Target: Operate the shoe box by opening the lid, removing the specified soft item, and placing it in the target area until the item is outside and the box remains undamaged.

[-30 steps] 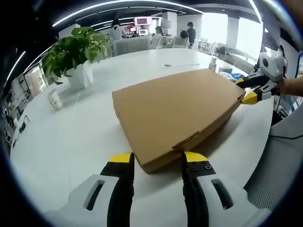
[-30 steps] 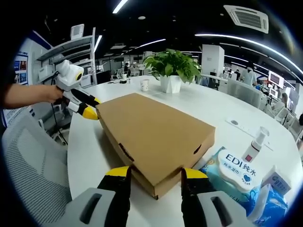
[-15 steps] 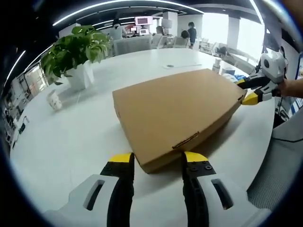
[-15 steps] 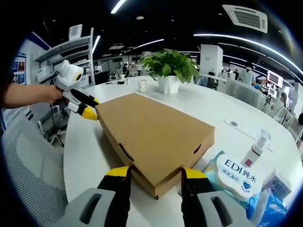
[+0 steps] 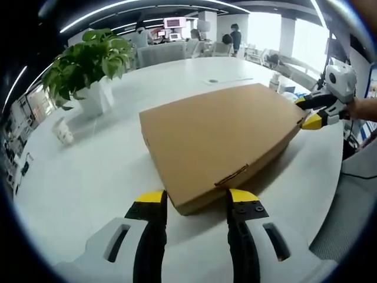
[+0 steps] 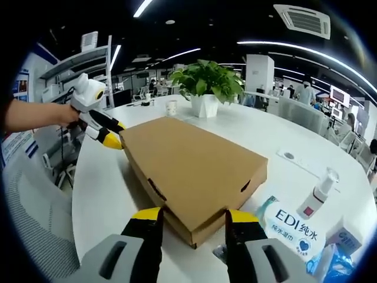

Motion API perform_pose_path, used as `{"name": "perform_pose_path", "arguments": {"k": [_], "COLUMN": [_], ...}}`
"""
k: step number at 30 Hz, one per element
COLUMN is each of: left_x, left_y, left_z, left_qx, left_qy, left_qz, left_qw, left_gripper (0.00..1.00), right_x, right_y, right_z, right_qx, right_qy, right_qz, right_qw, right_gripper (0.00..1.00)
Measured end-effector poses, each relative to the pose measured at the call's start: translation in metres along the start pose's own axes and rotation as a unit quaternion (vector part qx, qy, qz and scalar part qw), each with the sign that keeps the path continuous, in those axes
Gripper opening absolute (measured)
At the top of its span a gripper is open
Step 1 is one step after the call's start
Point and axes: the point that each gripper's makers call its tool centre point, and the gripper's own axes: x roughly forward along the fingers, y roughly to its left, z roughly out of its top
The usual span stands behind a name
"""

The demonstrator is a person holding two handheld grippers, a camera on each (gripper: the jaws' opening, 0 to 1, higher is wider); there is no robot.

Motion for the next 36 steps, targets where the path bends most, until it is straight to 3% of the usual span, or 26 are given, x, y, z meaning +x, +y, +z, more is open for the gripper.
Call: {"name": "perform_pose_path", "arguments": {"k": [16,36], "left_x": [0.016,0.019], "left_y": [0.008,0.010], "left_z": [0.016,0.018], "left_qx": [0.000,0.009], "left_qy": [0.006,0.009], "left_qz": [0.000,0.004], "left_qw": [1.0000,0.9999], "left_gripper": [0.39,0.41], "right_x": [0.013,0.015], "right_y": [-0.020,-0.024], "right_z": [0.009,0.012], "right_qx": [-0.011,0.001], "right_qy": [0.016,0.021], "right_qz": [-0.001,0.004], "right_qw": [0.9998,0.9998], "right_gripper": [0.39,0.39]}}
